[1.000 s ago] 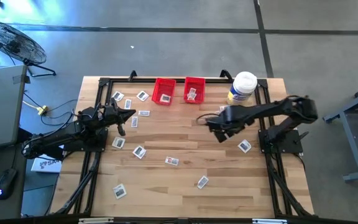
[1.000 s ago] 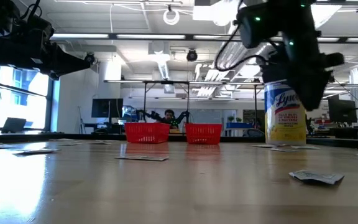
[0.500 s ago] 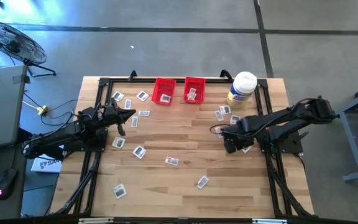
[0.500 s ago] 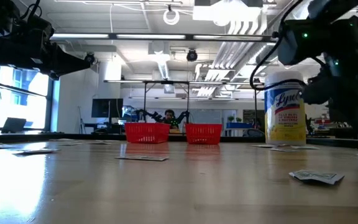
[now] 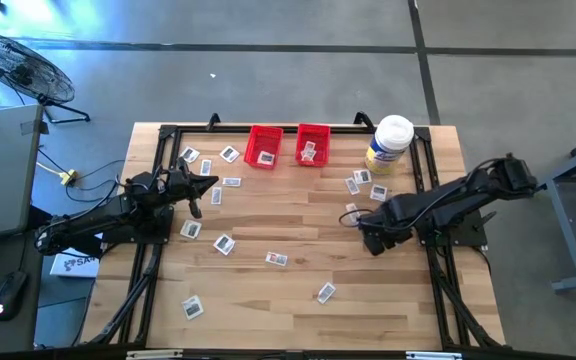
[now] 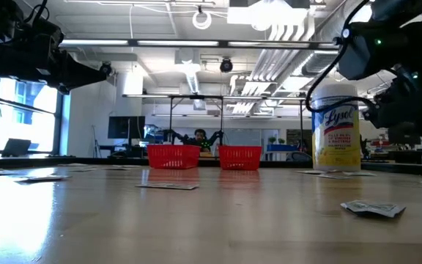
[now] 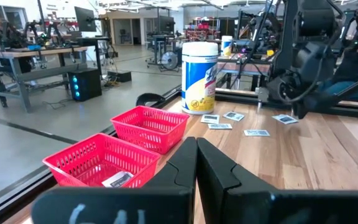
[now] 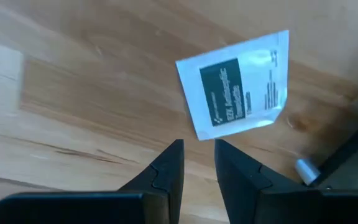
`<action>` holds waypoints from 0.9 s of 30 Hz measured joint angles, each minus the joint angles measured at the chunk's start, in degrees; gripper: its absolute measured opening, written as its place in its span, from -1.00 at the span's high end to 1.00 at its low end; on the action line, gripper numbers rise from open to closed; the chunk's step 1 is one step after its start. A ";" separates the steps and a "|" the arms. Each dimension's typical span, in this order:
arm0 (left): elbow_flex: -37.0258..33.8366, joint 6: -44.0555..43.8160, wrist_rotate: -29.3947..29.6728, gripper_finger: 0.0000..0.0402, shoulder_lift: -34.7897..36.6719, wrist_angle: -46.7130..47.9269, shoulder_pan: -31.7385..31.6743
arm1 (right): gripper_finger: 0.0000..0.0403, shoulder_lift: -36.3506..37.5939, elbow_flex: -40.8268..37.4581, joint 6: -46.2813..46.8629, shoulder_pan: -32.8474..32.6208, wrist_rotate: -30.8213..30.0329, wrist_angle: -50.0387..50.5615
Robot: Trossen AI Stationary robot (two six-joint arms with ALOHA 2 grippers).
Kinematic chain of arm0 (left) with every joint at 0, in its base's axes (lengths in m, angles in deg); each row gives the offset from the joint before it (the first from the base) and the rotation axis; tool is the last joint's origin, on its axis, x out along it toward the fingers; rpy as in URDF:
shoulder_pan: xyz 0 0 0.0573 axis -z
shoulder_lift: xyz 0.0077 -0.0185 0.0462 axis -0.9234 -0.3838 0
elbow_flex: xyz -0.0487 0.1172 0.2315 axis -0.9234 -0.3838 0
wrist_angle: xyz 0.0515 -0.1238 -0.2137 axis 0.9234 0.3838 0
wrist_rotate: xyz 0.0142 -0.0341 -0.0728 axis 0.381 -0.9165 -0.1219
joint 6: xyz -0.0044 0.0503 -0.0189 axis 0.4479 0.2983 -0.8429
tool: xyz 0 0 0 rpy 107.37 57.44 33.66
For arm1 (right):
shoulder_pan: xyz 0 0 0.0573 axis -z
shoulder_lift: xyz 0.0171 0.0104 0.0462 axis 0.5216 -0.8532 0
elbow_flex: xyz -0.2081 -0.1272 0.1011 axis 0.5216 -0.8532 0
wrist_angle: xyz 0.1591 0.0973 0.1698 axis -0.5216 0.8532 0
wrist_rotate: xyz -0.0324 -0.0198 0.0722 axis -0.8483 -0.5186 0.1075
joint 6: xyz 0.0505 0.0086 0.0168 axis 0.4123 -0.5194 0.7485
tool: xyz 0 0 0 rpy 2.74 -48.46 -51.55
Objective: Pick & Place First Aid Supplies
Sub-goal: Put the towelette pack into the left red bin
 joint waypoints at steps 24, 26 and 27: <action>0.00 -0.01 0.01 1.00 -0.01 0.02 0.00 | 0.59 -6.26 0.15 -2.98 -0.14 0.22 -2.97; 0.00 0.01 0.01 1.00 -0.02 0.02 0.00 | 0.59 -6.26 0.12 -4.57 -0.14 0.26 -3.02; 0.00 0.00 0.01 1.00 0.00 0.02 0.00 | 0.59 -6.26 0.02 -5.33 -0.06 0.26 -3.12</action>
